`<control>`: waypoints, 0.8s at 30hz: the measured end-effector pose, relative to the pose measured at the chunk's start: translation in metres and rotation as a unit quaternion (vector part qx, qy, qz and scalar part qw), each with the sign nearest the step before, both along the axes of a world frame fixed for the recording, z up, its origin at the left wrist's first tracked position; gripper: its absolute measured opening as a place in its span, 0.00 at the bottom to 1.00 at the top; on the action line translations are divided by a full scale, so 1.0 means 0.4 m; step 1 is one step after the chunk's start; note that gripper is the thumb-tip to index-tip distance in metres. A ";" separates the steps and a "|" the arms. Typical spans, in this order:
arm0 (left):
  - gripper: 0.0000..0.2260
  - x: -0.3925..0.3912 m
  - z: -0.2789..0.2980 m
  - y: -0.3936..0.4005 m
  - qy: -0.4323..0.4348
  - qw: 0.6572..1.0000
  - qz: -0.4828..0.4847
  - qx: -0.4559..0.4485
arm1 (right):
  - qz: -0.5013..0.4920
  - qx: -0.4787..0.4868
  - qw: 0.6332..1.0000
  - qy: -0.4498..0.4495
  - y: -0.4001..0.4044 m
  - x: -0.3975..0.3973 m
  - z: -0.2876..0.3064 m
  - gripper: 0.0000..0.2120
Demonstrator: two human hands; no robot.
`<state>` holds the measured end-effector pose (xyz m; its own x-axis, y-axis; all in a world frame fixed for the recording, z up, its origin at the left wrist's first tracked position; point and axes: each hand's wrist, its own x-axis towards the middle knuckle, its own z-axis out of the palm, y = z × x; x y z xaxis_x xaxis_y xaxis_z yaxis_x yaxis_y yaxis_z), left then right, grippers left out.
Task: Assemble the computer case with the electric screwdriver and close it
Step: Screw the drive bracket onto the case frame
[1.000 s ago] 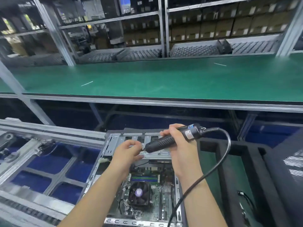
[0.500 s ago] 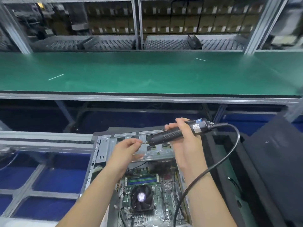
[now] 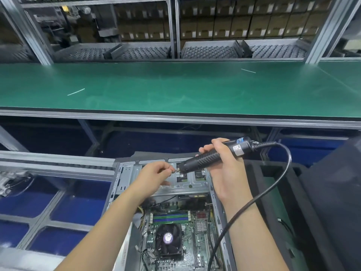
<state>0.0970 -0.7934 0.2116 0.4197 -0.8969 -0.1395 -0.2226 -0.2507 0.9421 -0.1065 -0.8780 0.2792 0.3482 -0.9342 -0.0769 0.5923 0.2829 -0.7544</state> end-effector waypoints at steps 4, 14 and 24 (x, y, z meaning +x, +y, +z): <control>0.11 -0.004 0.021 0.015 0.002 0.999 -0.029 0.013 | 0.013 0.002 1.000 -0.014 -0.005 -0.012 -0.004 0.04; 0.15 -0.022 -0.009 0.021 0.092 0.995 -0.023 0.030 | 0.017 -0.010 0.999 -0.030 0.001 -0.031 -0.008 0.05; 0.13 -0.044 -0.038 0.049 0.211 0.976 0.050 0.029 | 0.033 -0.012 0.999 -0.014 0.017 -0.019 -0.009 0.06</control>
